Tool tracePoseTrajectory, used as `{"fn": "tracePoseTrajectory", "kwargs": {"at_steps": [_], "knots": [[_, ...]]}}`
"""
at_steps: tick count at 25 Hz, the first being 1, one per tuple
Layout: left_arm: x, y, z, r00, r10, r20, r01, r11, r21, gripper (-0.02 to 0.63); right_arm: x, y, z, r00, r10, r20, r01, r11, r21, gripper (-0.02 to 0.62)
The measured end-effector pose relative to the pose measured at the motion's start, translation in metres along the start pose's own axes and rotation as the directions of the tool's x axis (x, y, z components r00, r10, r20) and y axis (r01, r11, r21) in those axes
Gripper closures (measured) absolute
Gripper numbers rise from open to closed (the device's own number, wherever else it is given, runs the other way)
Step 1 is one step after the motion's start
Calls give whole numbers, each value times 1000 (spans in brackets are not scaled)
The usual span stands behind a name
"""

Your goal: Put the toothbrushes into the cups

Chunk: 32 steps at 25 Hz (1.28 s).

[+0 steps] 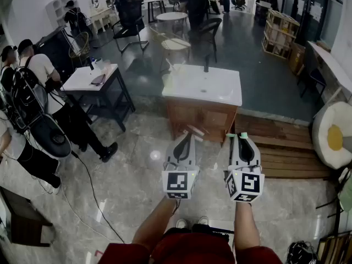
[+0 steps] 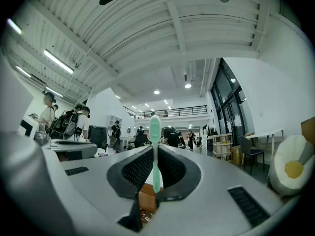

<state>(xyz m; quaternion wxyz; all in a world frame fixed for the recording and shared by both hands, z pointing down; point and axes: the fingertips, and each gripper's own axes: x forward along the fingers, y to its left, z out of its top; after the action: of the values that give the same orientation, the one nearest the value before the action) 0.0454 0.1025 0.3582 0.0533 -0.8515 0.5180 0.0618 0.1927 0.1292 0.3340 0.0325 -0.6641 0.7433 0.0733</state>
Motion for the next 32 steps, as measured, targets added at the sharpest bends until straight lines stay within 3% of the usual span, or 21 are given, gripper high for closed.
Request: {"fn": "tracePoseTrajectory", "kwargs": {"at_steps": [16,25,32], "knots": [[-27,40,24,999,-6,37,7,1000,-17,577,0,59,18,999,25,34,-25,999,25,546],[-33,68,11,999,-9,33,9,1000,-14,577,14,88,3,999,30,15,-30,999,11,546],[-4,85,1,1000,15,18,-15,1000,-13,577,48,88,-5,999,48,10,-48,999,9,546]]}}
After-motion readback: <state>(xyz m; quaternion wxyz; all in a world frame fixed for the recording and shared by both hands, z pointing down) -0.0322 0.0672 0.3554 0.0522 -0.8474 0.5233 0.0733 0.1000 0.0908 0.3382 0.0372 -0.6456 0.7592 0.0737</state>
